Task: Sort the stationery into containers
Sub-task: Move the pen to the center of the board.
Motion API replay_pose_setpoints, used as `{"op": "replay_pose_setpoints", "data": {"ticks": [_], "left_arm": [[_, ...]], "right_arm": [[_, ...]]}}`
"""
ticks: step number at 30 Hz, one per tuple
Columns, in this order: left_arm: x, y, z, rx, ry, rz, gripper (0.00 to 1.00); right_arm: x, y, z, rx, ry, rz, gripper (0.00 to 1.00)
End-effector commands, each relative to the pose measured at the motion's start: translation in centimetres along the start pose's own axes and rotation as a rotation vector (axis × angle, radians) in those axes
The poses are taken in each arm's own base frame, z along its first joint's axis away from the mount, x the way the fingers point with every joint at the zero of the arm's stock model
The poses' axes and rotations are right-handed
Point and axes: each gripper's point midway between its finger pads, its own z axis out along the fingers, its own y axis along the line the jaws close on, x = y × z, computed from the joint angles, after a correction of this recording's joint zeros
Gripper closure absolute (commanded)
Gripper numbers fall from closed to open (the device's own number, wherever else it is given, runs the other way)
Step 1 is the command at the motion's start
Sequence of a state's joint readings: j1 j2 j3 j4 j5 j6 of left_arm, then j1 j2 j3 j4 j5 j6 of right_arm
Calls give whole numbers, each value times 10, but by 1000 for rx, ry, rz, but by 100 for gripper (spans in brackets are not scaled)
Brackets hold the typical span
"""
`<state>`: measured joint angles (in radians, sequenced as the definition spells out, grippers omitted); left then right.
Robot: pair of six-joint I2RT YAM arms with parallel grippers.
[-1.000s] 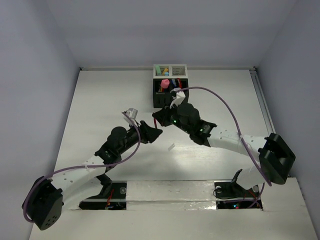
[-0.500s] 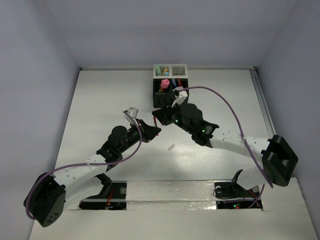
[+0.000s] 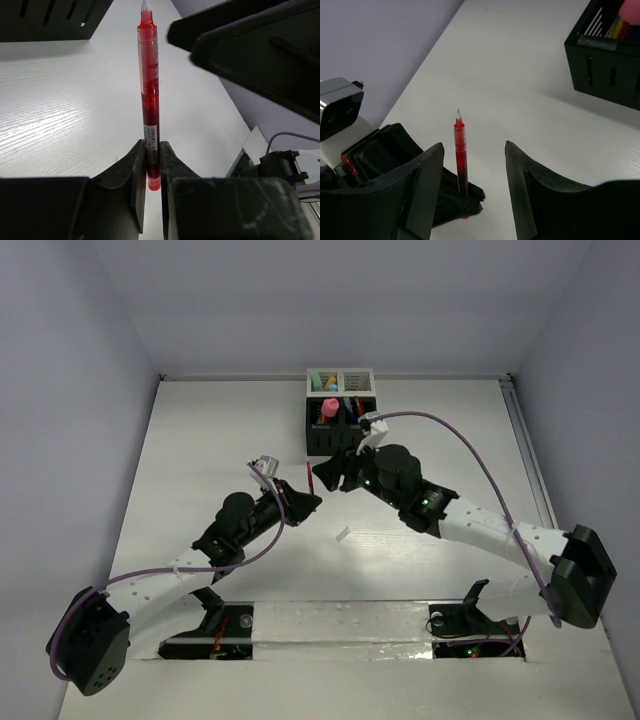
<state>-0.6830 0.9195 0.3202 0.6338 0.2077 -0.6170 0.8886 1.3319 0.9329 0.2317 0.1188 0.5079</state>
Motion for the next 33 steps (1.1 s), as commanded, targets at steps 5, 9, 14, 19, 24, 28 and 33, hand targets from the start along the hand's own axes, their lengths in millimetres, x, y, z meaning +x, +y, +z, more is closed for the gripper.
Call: {"op": "replay_pose_setpoints", "data": {"ticks": [5, 9, 14, 19, 24, 28, 33], "left_arm": [[-33, -3, 2, -17, -99, 89, 100], [-51, 5, -1, -70, -154, 130, 100], [-48, 10, -5, -84, -162, 140, 100], [-42, 14, -9, -90, -154, 144, 100], [-44, 11, -13, -81, -161, 145, 100], [-42, 9, -13, -71, -154, 137, 100], [-41, 8, -13, -61, -149, 134, 100]], "right_arm": [[18, -21, -52, 28, 125, -90, 62], [81, -48, -69, 114, 383, -77, 79], [133, -58, -77, 143, 551, 32, 54], [169, -67, -70, 188, 666, 104, 29], [196, -77, -55, 235, 726, 158, 29], [200, -83, -44, 276, 729, 156, 32], [206, -89, -34, 304, 739, 145, 42]]}}
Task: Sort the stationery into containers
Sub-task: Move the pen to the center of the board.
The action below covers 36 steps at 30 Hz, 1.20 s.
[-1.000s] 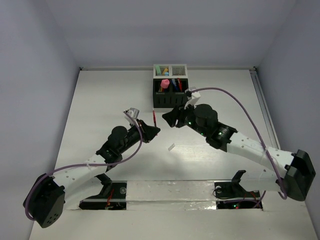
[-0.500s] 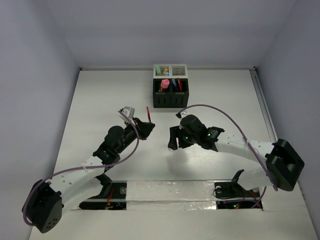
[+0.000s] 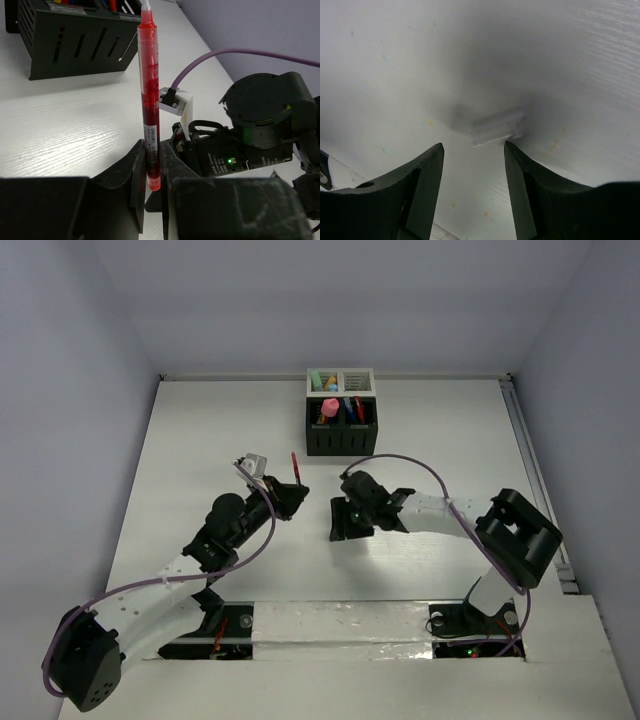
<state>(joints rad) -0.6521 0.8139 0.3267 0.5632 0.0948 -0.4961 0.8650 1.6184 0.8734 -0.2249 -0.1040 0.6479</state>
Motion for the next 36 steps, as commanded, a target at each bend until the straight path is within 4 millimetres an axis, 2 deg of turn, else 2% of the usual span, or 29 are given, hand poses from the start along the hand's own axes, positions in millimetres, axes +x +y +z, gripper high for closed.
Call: {"op": "replay_pose_setpoints", "data": {"ticks": [1, 3, 11, 14, 17, 19, 20, 21, 23, 25, 30, 36], "left_arm": [[-8, -6, -1, 30, -31, 8, 100], [-8, -6, 0, 29, -29, 7, 100], [-4, -3, 3, 20, -14, 11, 100], [-2, -2, 5, 16, -9, 14, 100], [0, 0, 6, 10, -2, 15, 100], [1, 0, 7, 14, 4, 14, 100], [0, -1, 7, 16, 0, 15, 100], [0, -1, 7, 17, 2, 15, 100], [0, -1, 7, 17, 1, 15, 100], [0, -2, 7, 21, 1, 13, 100], [0, -2, 6, 22, 0, 15, 100], [-2, -4, 6, 29, -6, 14, 100]], "right_arm": [[-15, 6, 5, 1, -31, 11, 43], [-19, 5, 6, 21, -41, 4, 49], [-29, -1, 11, 72, -61, -46, 53], [-36, 1, 9, 66, -71, -100, 47], [-40, -3, 4, 120, -69, -146, 35], [-29, -15, 3, 198, -18, -160, 34], [-26, -9, 2, 208, -11, -186, 33], [-19, -19, 0, 271, 17, -199, 33], [-12, -20, -2, 322, 33, -235, 33], [-11, -30, -4, 403, 47, -246, 34], [-8, -25, -1, 446, 49, -272, 41], [-11, -45, -14, 558, 17, -251, 53]]}}
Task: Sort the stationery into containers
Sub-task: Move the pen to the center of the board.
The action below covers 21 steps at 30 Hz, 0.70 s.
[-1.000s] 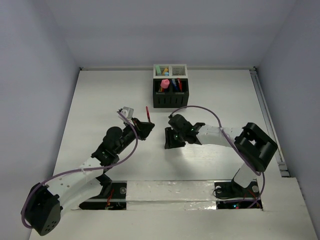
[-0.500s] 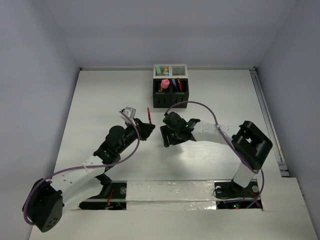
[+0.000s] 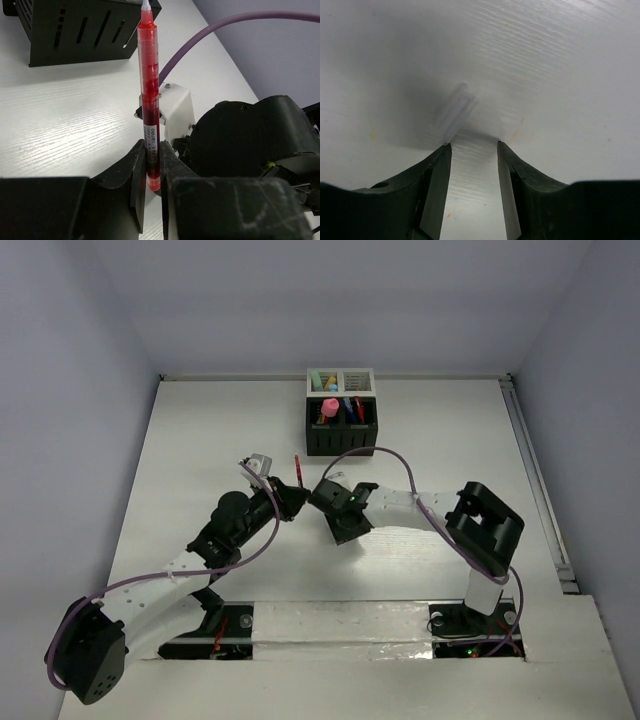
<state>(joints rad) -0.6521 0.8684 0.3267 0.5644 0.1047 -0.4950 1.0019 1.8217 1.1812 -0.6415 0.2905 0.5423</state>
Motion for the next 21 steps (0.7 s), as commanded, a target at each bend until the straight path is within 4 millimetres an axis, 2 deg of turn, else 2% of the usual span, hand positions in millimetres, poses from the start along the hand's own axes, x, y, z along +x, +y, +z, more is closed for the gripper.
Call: {"op": "replay_pose_setpoints", "data": {"ticks": [1, 4, 6, 7, 9, 10, 11, 14, 19, 21], "left_arm": [[-17, -12, 0, 49, -57, 17, 100], [-16, -12, 0, 53, -54, 15, 100], [-16, -12, 0, 52, -53, 15, 100], [-16, -12, 0, 51, -54, 15, 100], [-16, -11, 0, 46, -53, 16, 100], [-18, -12, -1, 47, -59, 18, 100], [-19, -11, -1, 44, -63, 20, 100], [-23, -9, -4, 29, -80, 24, 100], [-28, -6, -7, 4, -105, 32, 100], [-29, -5, -8, 2, -108, 33, 100]], "right_arm": [[-3, -24, -7, 122, -27, 21, 54], [-11, -20, -11, 94, -66, 48, 56], [-16, -8, -13, 26, -76, 16, 50], [-20, 9, -17, -67, -80, 21, 46], [-16, 23, -20, -153, -66, 4, 35], [-20, 26, -21, -170, -88, 12, 32], [-23, 27, -24, -185, -105, 21, 30], [-25, 26, -17, -171, -125, 46, 28], [-26, 24, 3, -119, -140, 98, 30], [-27, 16, 9, -63, -154, 123, 34]]}}
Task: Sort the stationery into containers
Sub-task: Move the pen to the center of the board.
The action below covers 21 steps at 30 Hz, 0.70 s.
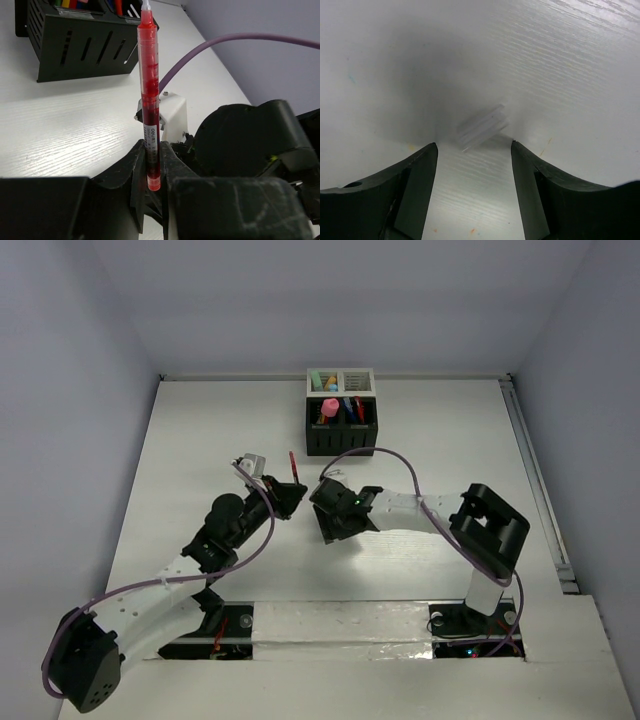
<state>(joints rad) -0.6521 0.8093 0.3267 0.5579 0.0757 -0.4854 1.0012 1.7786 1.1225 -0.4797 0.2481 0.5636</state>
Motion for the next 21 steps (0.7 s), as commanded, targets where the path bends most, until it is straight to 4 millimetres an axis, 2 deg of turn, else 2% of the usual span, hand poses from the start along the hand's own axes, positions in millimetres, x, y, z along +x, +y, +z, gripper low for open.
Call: {"op": "replay_pose_setpoints", "data": {"ticks": [1, 7, 9, 13, 15, 16, 19, 21], "left_arm": [[-13, 0, -1, -3, -48, 23, 100], [-10, -2, 1, 8, -36, 18, 100], [-10, -3, 1, 16, -37, 17, 100], [-6, -5, 2, 27, -23, 13, 100], [-6, -5, 3, 31, -20, 10, 100], [-4, -6, 4, 35, -15, 10, 100], [-4, -6, 4, 36, -14, 8, 100], [-3, -5, 4, 34, -13, 8, 100]], "right_arm": [[-10, -7, 11, 64, -66, 61, 35], [-2, -32, 4, 165, -65, 52, 43], [2, -40, 3, 185, -60, 57, 49], [11, -63, -3, 244, -46, 65, 49], [8, -71, -8, 253, -61, 73, 49], [8, -81, -8, 271, -60, 88, 49], [6, -88, -12, 282, -67, 82, 49], [5, -102, -9, 308, -61, 102, 49]]}}
